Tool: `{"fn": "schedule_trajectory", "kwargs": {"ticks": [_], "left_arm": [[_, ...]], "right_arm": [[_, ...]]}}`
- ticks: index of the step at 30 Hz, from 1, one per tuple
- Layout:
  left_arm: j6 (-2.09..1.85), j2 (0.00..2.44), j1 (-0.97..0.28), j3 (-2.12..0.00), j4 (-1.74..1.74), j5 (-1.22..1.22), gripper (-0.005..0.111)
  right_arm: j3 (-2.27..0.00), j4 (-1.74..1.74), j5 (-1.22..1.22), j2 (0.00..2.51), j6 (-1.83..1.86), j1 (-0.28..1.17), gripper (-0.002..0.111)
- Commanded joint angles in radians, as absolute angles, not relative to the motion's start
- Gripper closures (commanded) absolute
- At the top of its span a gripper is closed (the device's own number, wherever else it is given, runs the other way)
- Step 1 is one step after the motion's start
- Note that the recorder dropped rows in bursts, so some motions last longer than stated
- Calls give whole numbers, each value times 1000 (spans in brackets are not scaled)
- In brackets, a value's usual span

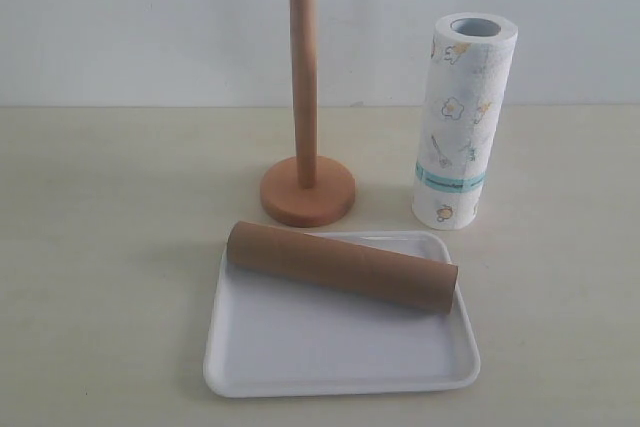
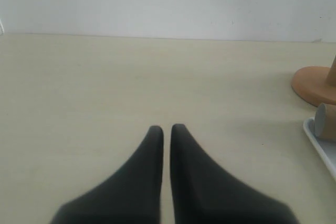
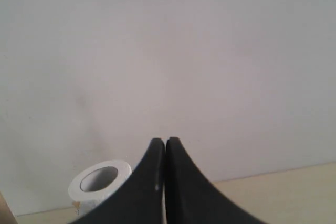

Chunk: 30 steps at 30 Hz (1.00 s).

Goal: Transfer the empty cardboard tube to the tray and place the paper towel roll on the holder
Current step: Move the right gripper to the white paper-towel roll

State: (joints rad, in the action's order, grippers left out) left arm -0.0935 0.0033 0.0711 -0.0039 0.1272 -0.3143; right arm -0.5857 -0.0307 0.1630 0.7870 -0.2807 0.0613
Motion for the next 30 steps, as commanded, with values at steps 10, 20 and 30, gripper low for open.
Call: {"fn": "schedule_trajectory", "kwargs": {"ticks": [10, 20, 30], "left_arm": [[-98, 0, 65, 0, 135, -312, 102], [-98, 0, 65, 0, 135, -312, 102], [-98, 0, 65, 0, 135, -312, 102]], "right_arm": [[-592, -145, 200, 1104, -260, 175, 103], [-592, -145, 490, 1434, -262, 210, 3], [-592, -181, 672, 1598, -262, 210, 5]]}}
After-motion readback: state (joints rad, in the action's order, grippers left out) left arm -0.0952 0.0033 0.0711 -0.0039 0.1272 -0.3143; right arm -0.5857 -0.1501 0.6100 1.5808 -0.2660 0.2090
